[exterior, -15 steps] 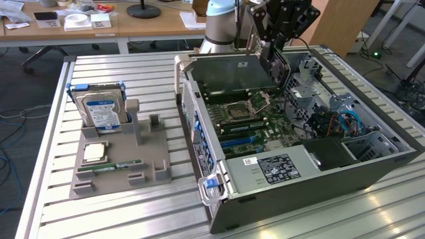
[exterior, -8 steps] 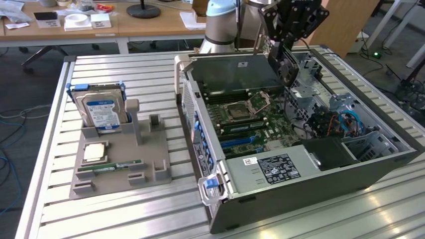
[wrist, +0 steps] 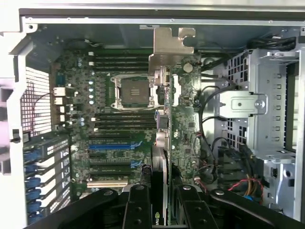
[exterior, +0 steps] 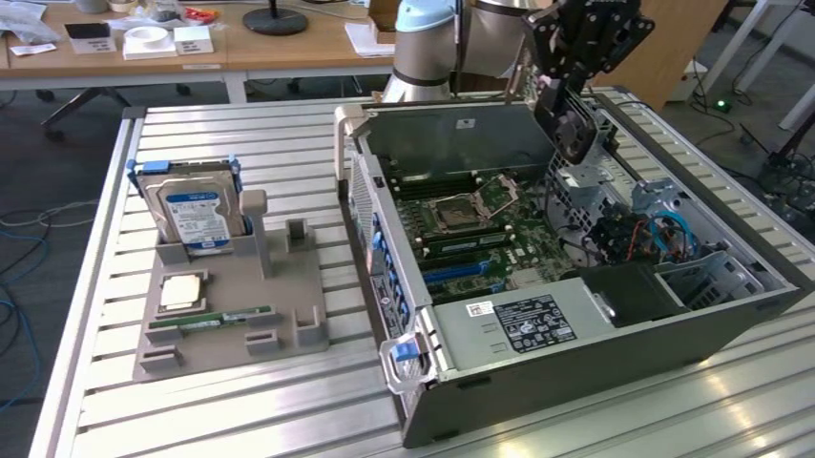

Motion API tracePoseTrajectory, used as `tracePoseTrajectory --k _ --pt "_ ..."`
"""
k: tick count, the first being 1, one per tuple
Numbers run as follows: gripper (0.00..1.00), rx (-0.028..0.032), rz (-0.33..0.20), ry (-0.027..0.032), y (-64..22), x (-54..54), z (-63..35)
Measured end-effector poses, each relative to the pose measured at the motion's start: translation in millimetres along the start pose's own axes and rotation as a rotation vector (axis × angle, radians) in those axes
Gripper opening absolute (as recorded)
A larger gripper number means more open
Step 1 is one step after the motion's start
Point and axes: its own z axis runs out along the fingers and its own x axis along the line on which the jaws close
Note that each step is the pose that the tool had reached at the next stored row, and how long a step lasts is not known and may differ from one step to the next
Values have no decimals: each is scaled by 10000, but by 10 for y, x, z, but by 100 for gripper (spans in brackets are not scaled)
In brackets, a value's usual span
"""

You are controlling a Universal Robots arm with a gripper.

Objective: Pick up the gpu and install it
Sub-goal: 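Pick up the gpu and move the gpu toward the slot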

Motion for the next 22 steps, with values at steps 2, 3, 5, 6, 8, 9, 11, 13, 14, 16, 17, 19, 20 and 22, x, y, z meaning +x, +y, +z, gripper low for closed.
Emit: tracePoseTrajectory --k 2,3,5,6,8,9,11,13,14,16,17,19,20,22 --pt "26 -2 0 0 2 -74 3" --pt "26 -1 1 0 3 -109 4" --pt "26 0 0 1 6 -176 5" --pt "26 0 -1 0 8 -207 6" --pt "26 -2 1 0 9 -265 9" --pt "26 -2 0 0 10 -293 10" --pt "26 -2 0 0 12 -351 11" --pt "26 -1 0 0 14 -412 13" --pt "26 -1 -1 0 15 -442 14" --pt "26 -2 0 1 17 -486 16" --pt "26 -1 -4 0 17 -490 16" --pt "26 -1 -4 0 16 -490 16" --pt "26 -1 -4 0 16 -490 16" --pt "26 -1 -4 0 16 -491 16"
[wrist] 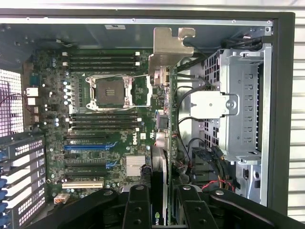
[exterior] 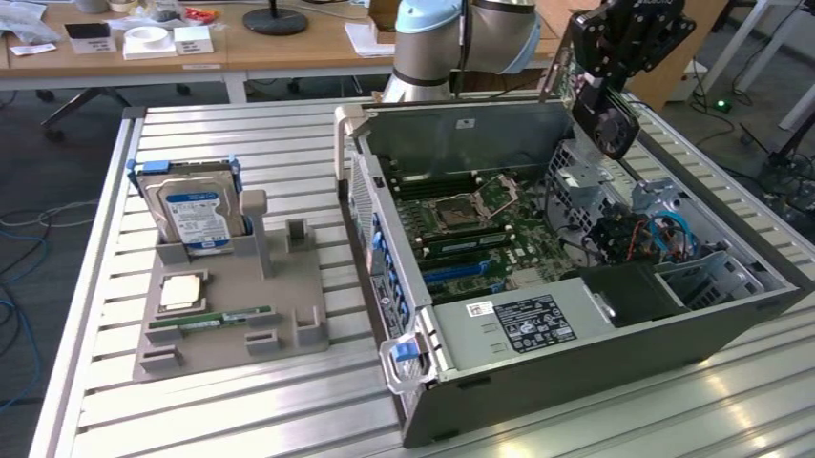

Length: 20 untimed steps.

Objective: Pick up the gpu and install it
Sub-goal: 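Pick up the gpu and move the gpu toward the slot, then insert the gpu into the slot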

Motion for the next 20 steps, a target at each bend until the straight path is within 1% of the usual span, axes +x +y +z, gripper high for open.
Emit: tracePoseTrajectory --k 6,20 --pt "26 0 -1 -1 2 -37 1" --pt "26 -1 0 0 1 -37 1"
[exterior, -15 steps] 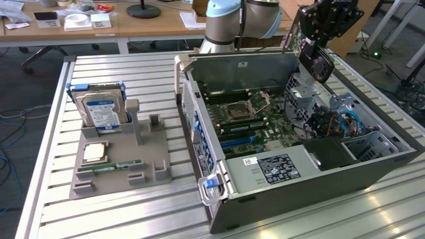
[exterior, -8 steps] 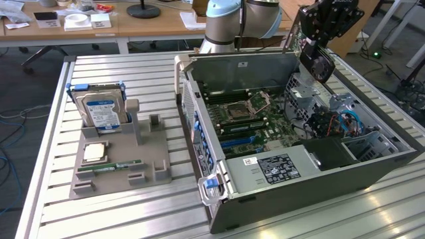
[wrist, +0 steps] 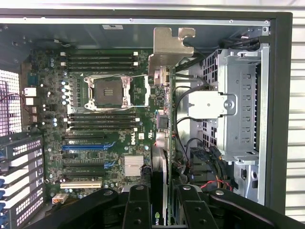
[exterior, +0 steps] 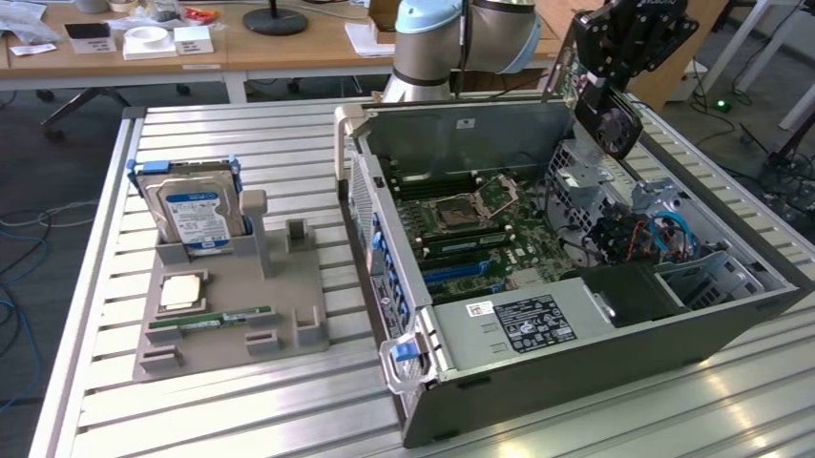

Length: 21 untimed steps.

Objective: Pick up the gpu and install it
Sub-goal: 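Insert the gpu into the slot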

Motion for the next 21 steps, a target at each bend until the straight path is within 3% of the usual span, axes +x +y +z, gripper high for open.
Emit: tracePoseTrajectory --k 10,21 --pt "26 -3 -78 1 0 0 0" --pt "26 -31 -999 18 0 0 0"
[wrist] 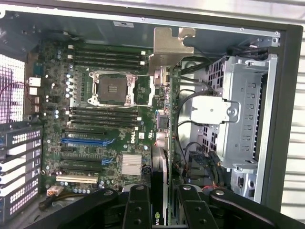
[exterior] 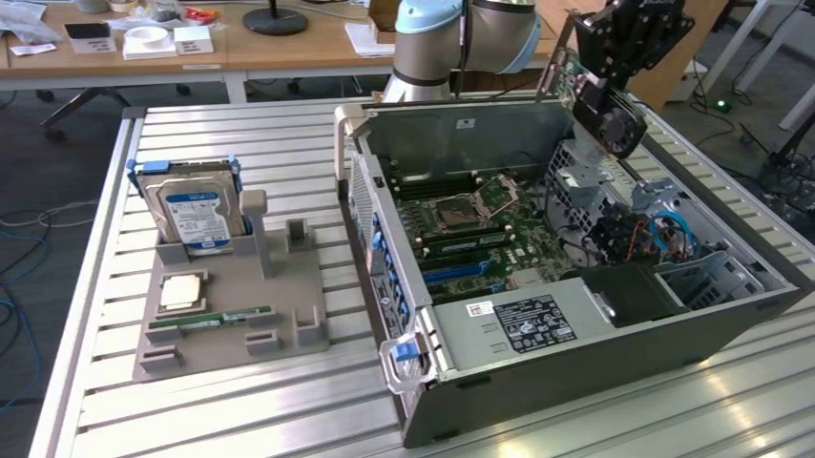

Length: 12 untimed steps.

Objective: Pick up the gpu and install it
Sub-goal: 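Insert the gpu into the slot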

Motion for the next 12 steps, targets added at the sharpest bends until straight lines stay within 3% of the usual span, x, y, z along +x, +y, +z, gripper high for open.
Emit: tracePoseTrajectory --k 12 --pt "26 -53 -1711 30 0 0 1"
